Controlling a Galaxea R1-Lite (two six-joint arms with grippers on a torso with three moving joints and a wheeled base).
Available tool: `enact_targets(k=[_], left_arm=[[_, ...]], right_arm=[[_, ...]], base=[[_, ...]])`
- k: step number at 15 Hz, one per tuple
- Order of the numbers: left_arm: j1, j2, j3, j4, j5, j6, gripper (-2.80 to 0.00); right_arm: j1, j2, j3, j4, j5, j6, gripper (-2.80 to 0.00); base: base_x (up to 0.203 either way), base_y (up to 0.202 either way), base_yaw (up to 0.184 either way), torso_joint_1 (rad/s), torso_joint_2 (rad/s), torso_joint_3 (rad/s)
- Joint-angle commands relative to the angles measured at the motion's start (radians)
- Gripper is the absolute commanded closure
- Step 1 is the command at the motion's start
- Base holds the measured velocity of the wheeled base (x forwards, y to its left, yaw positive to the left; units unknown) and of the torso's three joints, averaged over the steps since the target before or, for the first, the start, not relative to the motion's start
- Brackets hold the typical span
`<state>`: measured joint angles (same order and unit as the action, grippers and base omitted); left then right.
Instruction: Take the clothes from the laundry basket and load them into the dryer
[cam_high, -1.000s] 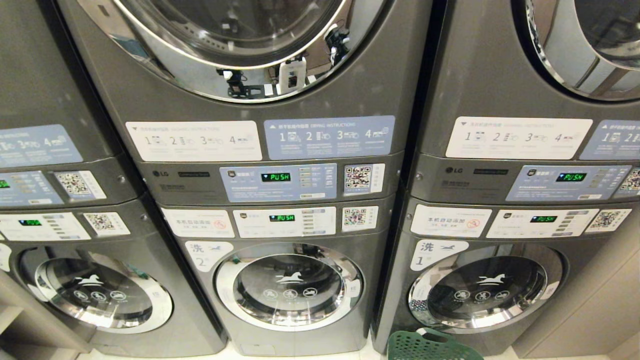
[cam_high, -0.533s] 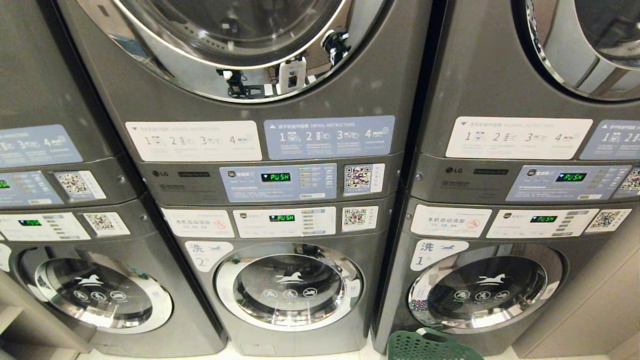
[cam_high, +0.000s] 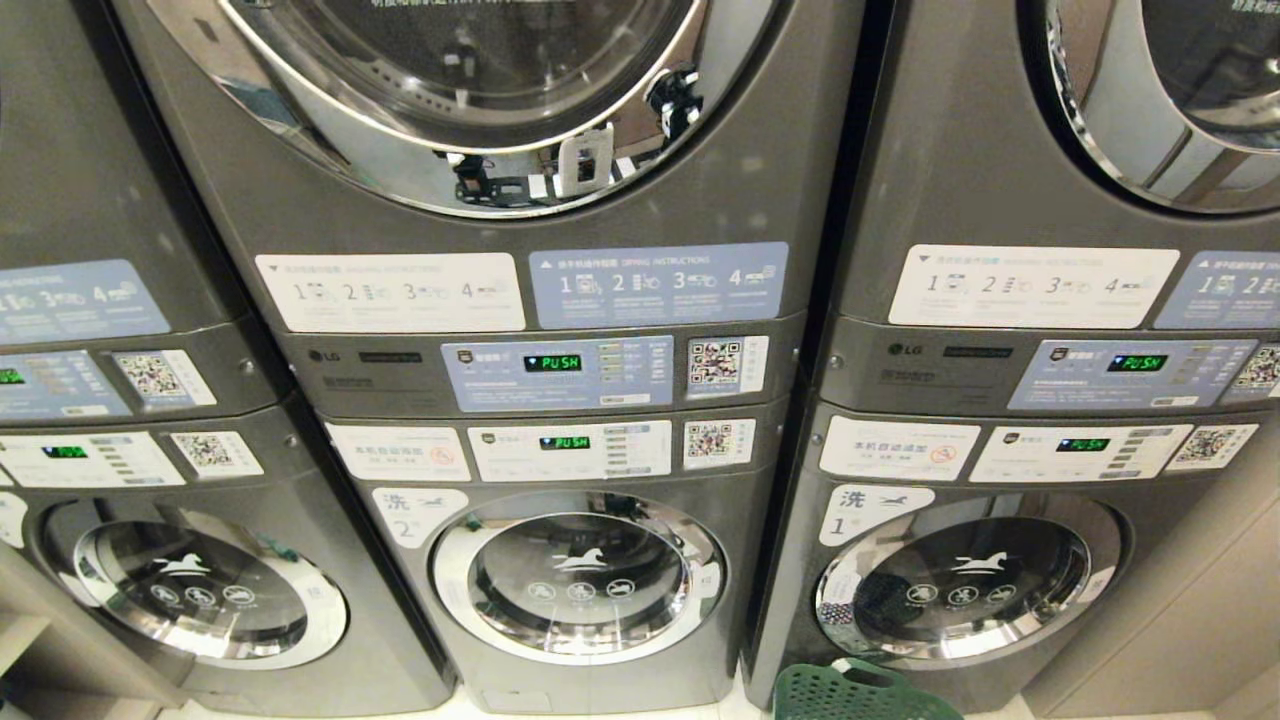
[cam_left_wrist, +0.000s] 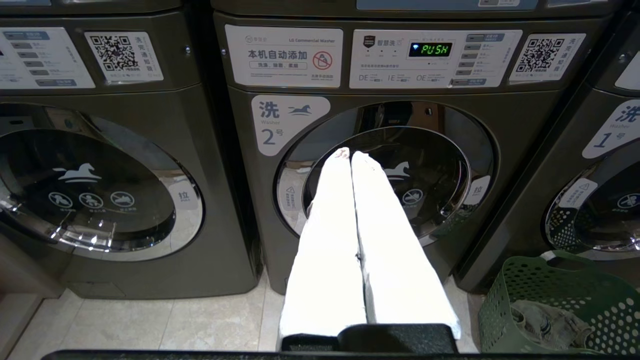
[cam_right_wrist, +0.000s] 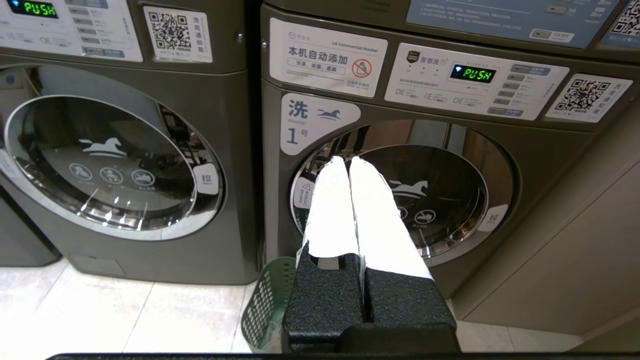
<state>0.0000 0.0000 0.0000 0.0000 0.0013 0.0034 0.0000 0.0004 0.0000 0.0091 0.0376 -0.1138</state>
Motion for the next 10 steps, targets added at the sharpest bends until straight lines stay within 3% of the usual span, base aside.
enact_targets(k=[1, 10], left_arm=[[0.0, 0.0, 0.001, 0.0, 0.0, 0.0, 0.0], [0.0, 0.001, 0.002, 0.001, 0.0, 0.0, 0.0]], right_arm=[[0.0, 0.001, 0.0, 0.002, -0.001, 0.0, 0.0], [0.0, 0.001, 0.0, 0.002, -0.008, 0.006, 0.0]], base=[[0.0, 0.0, 0.0, 0.083, -0.16, -0.089], [0.0, 0.0, 0.0, 0.076, -0.15, -0.077]])
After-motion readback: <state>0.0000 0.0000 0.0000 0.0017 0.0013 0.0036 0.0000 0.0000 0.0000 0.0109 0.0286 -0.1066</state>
